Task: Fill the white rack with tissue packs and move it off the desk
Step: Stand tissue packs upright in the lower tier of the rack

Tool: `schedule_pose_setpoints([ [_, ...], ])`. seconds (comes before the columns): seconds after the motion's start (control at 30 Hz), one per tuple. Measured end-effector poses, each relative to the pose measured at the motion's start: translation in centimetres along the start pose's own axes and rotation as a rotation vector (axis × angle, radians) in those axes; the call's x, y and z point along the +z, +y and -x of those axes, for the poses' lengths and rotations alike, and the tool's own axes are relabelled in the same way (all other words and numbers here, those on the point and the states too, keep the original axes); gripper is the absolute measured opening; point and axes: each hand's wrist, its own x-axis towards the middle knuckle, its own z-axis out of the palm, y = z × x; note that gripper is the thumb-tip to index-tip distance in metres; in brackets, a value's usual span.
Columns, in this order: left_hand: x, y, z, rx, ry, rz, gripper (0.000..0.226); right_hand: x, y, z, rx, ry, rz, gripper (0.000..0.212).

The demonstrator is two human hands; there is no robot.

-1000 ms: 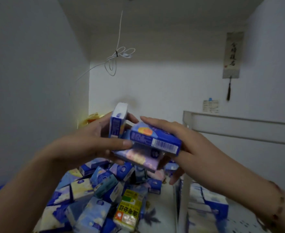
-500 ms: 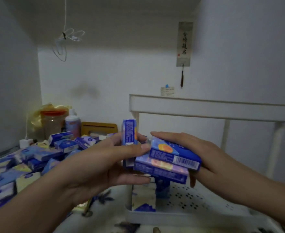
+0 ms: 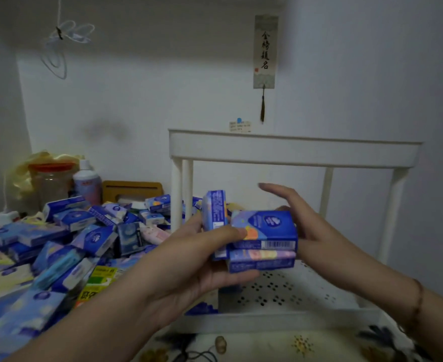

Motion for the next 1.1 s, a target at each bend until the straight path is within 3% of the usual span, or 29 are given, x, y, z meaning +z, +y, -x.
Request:
schedule_pose_setpoints([
  [0.1, 0.0, -0.5, -1.6, 0.058, 0.027, -0.004, 0.03, -0.2, 0.6, -0.4, 0.337, 0.04, -0.496, 0.031],
  [0.2, 0.0, -1.0, -2.8, 0.122, 0.016, -0.091, 0.036, -0.1, 1.2, -0.4, 0.401, 0.017, -0.606, 0.035],
  [0.5, -1.0, -2.0, -4.8, 0.132, 0.06, -0.234, 0.039, 0.6, 2.5, -1.3, 0.409, 0.112, -0.611, 0.053],
  [0.8, -1.6, -2.4, -6.0, 0.108, 0.086, -0.219, 0.04, 1.7, 3.9, -2.9, 0.489, 0.217, -0.546, 0.033],
  [0.97, -2.1, -2.3, -7.0, 0.093, 0.09, -0.342, 0.042, 2.2, 4.8, -4.2, 0.499, 0.246, -0.5, 0.055],
  [1.1, -2.6, -2.1, -7.6, 0.07, 0.062, -0.379, 0.048, 2.2, 5.1, -4.7, 0.546, 0.246, -0.447, 0.038],
])
